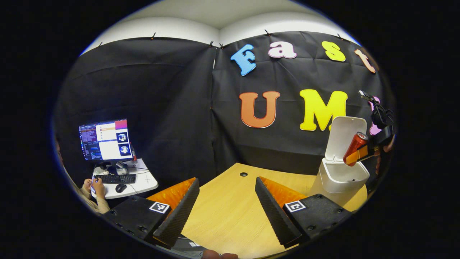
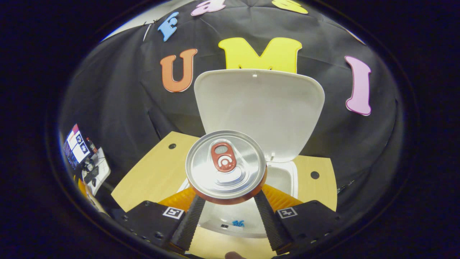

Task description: Press the lid of the desktop garbage bin to open it, pick up the crumpled paper on the desktop and throw it into the bin, then pick up the pop can on the desktop and drop it into the bin, and finally close the garbage bin lid.

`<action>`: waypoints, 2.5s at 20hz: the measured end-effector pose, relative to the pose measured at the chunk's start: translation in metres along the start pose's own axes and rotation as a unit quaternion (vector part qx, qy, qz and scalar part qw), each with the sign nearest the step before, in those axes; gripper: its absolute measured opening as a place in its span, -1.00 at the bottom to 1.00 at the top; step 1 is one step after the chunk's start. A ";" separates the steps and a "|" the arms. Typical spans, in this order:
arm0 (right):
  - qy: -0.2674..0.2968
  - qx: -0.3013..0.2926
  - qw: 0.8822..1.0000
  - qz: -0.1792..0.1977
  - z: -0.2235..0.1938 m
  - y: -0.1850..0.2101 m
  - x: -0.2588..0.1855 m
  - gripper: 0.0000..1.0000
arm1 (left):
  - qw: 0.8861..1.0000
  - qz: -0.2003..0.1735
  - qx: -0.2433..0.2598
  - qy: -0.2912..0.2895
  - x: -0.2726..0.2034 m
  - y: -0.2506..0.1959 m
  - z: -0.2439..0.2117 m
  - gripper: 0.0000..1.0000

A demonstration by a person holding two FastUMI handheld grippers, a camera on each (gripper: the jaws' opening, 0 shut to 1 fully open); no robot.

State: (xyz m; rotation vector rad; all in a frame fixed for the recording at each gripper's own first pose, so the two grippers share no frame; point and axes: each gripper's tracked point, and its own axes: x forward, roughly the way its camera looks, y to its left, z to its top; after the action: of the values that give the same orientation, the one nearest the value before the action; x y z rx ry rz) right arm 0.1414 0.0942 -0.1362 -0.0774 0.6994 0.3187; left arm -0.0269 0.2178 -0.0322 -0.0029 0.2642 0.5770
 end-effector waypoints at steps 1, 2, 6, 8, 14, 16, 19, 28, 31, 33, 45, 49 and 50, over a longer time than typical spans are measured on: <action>0.001 0.002 1.000 -0.002 0.000 0.000 0.002 0.57 | 1.000 -0.002 0.000 -0.001 0.000 0.000 -0.001 1.00; 0.002 0.003 1.000 -0.003 0.001 0.000 0.003 0.57 | 1.000 -0.005 0.000 -0.003 -0.001 0.000 0.000 1.00; 0.007 0.006 1.000 -0.009 0.005 -0.006 0.014 0.57 | 1.000 -0.017 0.001 -0.004 0.003 -0.008 0.003 1.00; 0.007 0.008 1.000 -0.013 0.004 -0.008 0.015 0.57 | 1.000 -0.022 0.003 -0.006 0.004 -0.011 0.005 1.00; 0.012 0.015 0.999 -0.027 0.002 -0.016 0.016 0.57 | 0.999 -0.035 0.004 -0.008 0.008 -0.019 0.008 1.00; 0.015 0.016 0.999 -0.030 0.001 -0.016 0.018 0.57 | 0.999 -0.038 0.007 -0.009 0.010 -0.019 0.007 1.00; 0.021 0.017 0.999 -0.037 -0.001 -0.017 0.019 0.58 | 0.999 -0.042 0.013 -0.011 0.009 -0.021 0.008 1.00; 0.013 0.026 0.998 -0.055 0.006 -0.024 0.017 0.65 | 0.998 -0.051 0.027 -0.016 0.008 -0.026 0.011 1.00; 0.010 0.029 0.998 -0.059 0.007 -0.028 0.015 0.65 | 0.998 -0.059 0.028 -0.015 0.010 -0.032 0.010 1.00; 0.006 0.034 0.998 -0.060 0.008 -0.033 0.013 0.65 | 0.997 -0.062 0.030 -0.016 0.010 -0.033 0.009 1.00; -0.078 0.046 0.994 -0.067 0.053 -0.032 -0.039 0.65 | 0.995 -0.096 0.029 -0.020 0.016 -0.058 0.011 1.00; -0.105 0.053 0.990 -0.074 0.077 -0.025 -0.067 0.75 | 0.993 -0.111 0.026 -0.022 0.017 -0.067 0.011 1.00; -0.115 0.053 0.989 -0.071 0.085 -0.021 -0.073 0.80 | 0.993 -0.114 0.025 -0.022 0.018 -0.069 0.010 1.00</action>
State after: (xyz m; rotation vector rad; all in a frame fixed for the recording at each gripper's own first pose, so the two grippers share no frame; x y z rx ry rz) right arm 0.1481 0.0700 -0.0246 0.0116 0.4783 0.1491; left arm 0.0274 0.1701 -0.0317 0.0271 0.2324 0.3427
